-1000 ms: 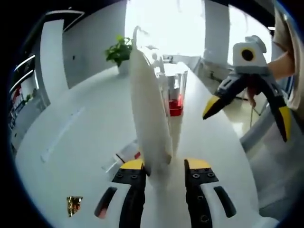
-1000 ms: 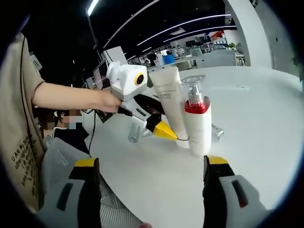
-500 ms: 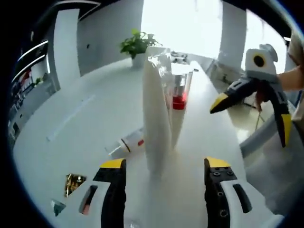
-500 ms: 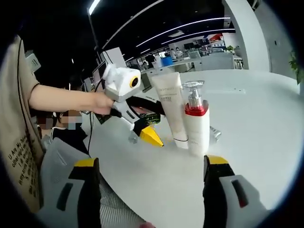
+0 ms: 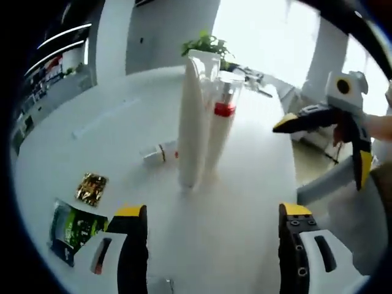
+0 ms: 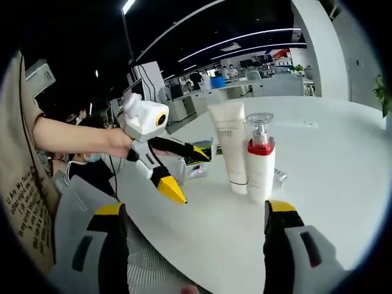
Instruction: Arrange the skincare products in the storage area until every visible bottle or jar stands upright without overlapping.
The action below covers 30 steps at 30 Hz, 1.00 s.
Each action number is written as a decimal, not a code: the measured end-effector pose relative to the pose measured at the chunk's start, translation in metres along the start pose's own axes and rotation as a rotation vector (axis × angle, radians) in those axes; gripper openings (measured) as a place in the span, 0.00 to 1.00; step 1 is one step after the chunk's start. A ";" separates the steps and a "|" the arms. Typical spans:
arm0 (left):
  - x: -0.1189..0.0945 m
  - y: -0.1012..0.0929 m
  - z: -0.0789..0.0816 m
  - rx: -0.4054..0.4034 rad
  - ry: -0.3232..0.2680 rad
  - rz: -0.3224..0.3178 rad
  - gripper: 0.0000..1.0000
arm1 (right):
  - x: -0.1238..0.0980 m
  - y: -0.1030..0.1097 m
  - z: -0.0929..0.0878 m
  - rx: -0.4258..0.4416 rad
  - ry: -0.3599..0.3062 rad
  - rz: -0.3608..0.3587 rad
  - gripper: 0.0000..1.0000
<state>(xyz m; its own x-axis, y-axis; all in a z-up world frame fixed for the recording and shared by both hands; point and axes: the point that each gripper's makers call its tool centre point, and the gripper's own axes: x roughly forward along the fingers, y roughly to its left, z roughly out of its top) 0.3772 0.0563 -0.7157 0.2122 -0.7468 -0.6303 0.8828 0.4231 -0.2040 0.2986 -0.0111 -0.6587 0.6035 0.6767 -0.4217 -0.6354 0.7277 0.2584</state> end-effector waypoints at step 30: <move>-0.096 -0.014 -0.064 -0.238 -0.100 0.198 0.94 | -0.004 0.012 -0.012 0.041 -0.004 -0.004 0.93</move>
<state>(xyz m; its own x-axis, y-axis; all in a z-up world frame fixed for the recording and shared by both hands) 0.3175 0.1551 -0.7002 0.4204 -0.6797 -0.6010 0.6999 0.6645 -0.2620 0.2835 -0.0062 -0.6642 0.6078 0.6745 -0.4190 -0.6131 0.7340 0.2921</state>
